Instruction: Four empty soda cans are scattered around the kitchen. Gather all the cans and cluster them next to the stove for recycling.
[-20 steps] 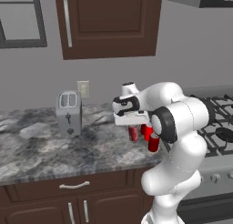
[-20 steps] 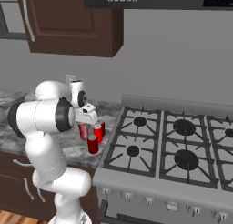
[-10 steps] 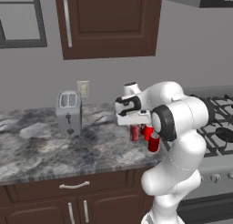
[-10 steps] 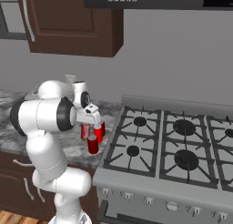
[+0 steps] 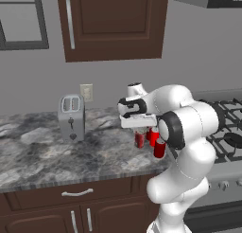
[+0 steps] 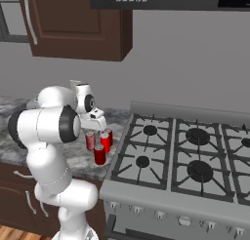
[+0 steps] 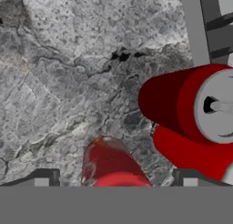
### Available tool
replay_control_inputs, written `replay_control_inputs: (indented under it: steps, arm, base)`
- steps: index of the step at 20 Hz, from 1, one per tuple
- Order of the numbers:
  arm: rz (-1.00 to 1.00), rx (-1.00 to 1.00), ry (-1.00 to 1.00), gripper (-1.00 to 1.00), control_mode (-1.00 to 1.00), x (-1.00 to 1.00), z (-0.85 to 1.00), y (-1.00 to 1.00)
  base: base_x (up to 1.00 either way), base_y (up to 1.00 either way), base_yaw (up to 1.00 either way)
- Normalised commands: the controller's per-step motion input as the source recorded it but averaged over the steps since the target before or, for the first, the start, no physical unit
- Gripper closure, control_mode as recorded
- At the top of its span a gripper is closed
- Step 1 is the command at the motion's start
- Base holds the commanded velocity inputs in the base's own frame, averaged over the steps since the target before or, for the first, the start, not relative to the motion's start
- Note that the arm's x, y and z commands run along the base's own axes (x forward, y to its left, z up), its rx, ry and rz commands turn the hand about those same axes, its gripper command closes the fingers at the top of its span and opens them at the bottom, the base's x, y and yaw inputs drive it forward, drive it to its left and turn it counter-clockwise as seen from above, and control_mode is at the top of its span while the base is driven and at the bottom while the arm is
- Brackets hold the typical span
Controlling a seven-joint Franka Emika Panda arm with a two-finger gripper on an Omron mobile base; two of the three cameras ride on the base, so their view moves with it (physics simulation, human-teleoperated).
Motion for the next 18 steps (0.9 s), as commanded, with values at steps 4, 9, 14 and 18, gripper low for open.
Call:
replay_control_inputs:
  steps: [4,9,14,18]
  arm:
    - [0.0,0.0,0.0,-1.0,-1.0,-0.47,0.19,0.03]
    - [0.02,0.01,0.0,-1.0,-1.0,-0.89,0.36,-0.01]
    - [0.01,0.04,-0.02,-1.0,-1.0,-0.91,0.4,-0.02]
    - [0.0,0.03,-0.1,-1.0,-1.0,-0.88,0.41,-0.01]
  base:
    - [0.0,0.0,0.0]
    - [0.0,0.0,0.0]
    - [0.0,0.0,0.0]
    - [0.0,0.0,0.0]
